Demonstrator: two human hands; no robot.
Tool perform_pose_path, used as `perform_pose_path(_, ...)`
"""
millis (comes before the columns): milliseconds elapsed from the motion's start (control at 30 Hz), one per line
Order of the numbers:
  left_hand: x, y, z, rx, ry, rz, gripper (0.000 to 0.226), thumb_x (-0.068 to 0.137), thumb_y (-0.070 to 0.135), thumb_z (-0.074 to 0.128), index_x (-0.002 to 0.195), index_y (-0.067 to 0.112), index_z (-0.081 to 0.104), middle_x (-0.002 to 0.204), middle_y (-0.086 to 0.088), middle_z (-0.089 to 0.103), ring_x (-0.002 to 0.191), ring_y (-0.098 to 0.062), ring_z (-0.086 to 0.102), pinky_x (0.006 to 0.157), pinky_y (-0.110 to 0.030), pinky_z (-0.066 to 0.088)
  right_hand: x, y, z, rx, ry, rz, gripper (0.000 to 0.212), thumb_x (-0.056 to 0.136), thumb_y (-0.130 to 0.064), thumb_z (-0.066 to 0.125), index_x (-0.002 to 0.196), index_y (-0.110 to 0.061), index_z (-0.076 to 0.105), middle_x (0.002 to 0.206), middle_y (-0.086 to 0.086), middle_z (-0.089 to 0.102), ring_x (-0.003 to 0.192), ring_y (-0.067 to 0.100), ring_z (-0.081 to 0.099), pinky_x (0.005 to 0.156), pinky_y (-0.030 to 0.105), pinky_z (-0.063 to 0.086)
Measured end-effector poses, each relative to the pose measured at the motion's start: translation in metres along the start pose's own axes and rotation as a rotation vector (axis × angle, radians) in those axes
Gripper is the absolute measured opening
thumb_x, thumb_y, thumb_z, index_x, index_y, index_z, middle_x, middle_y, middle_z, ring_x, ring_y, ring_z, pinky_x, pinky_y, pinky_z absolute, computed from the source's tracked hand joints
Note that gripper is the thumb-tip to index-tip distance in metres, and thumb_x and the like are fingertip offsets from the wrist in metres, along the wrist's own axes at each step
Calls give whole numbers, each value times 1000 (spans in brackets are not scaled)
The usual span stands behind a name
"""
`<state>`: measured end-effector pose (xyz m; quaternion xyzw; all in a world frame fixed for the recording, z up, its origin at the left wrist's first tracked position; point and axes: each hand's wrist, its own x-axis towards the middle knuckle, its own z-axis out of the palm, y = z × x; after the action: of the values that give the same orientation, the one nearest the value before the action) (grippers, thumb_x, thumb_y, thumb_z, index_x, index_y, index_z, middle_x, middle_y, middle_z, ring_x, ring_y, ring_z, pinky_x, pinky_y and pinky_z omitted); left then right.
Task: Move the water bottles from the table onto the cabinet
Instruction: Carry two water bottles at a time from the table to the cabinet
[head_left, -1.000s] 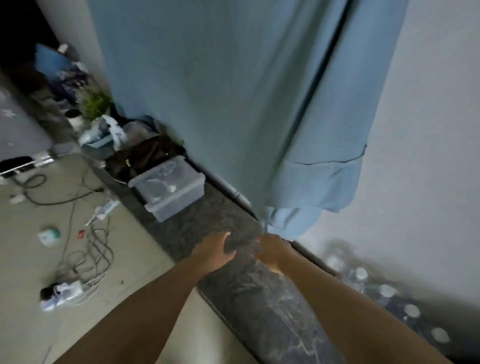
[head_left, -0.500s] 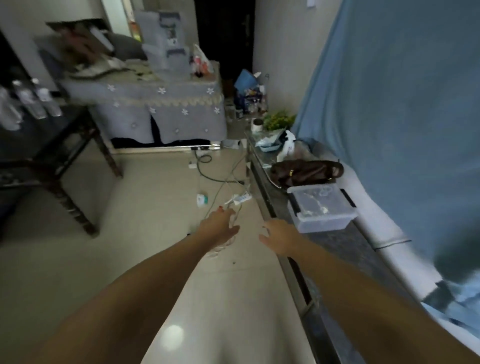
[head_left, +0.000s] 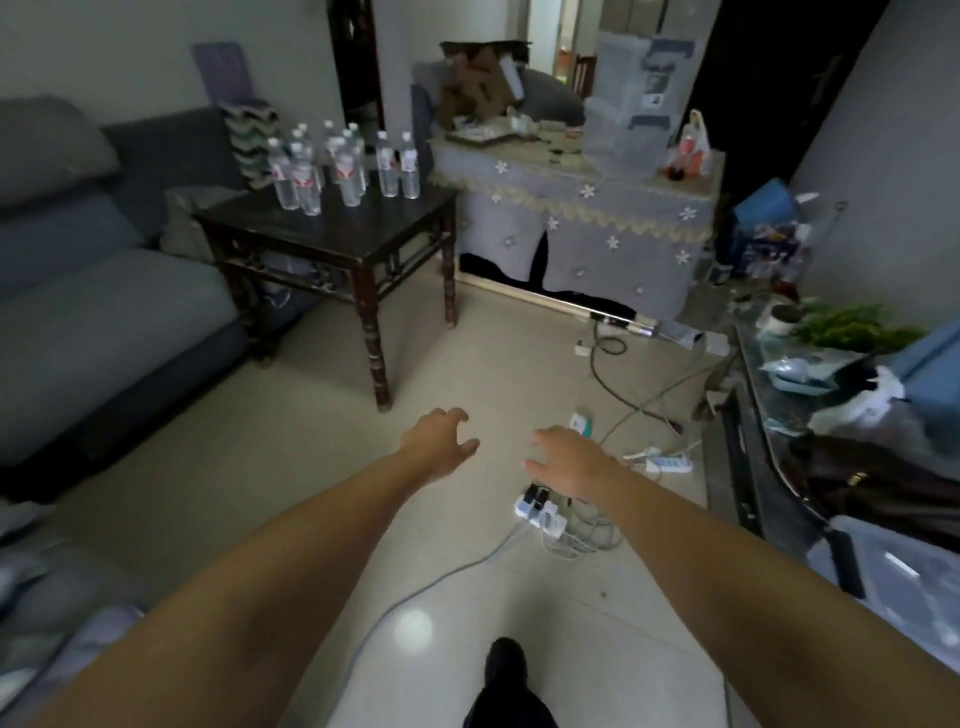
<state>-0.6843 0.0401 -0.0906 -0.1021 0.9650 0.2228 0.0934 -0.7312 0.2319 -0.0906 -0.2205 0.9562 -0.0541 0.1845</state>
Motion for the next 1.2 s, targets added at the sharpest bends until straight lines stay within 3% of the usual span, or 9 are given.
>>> perform_pose_path(433,186,-71,-108,-12,124,-184,46,94,38,53,134,17,48,135,-14,51,120,-31,53,99,-40,46,257,-54,-98,-55,20,-177,50,98,-39,44,142,-16,41,142,11,45,131,28,45,108,40,39)
perform_pose_path(633,253,-106,-132,-60,113,-264,49,92,38,56,136,19,47,136,-10,51,123,-27,52,102,-37,44,337,-79,-109,-35,-19,-218,49,97,-40,46,139,-15,45,137,11,49,127,28,49,106,38,41)
perform_pose_path(900,375,-150,-164,-46,73,-222,50,91,41,55,136,20,47,139,-9,49,124,-27,51,103,-41,44,457,-105,-134,-62,-66,-229,49,97,-38,47,140,-13,44,140,12,48,129,30,48,108,41,39)
perform_pose_path(1033,461,-176,-207,-58,95,-200,50,92,40,54,137,18,46,136,-11,49,121,-28,53,101,-39,46,544,-117,-170,-33,-57,-183,51,99,-35,45,144,-11,39,148,14,41,136,30,41,113,40,34)
perform_pose_path(1200,552,-212,-265,-30,85,-173,51,92,39,55,135,14,48,134,-14,51,122,-30,52,102,-36,44,638,-138,-212,91,7,-135,45,99,-30,48,139,-9,46,142,14,47,131,30,45,110,38,37)
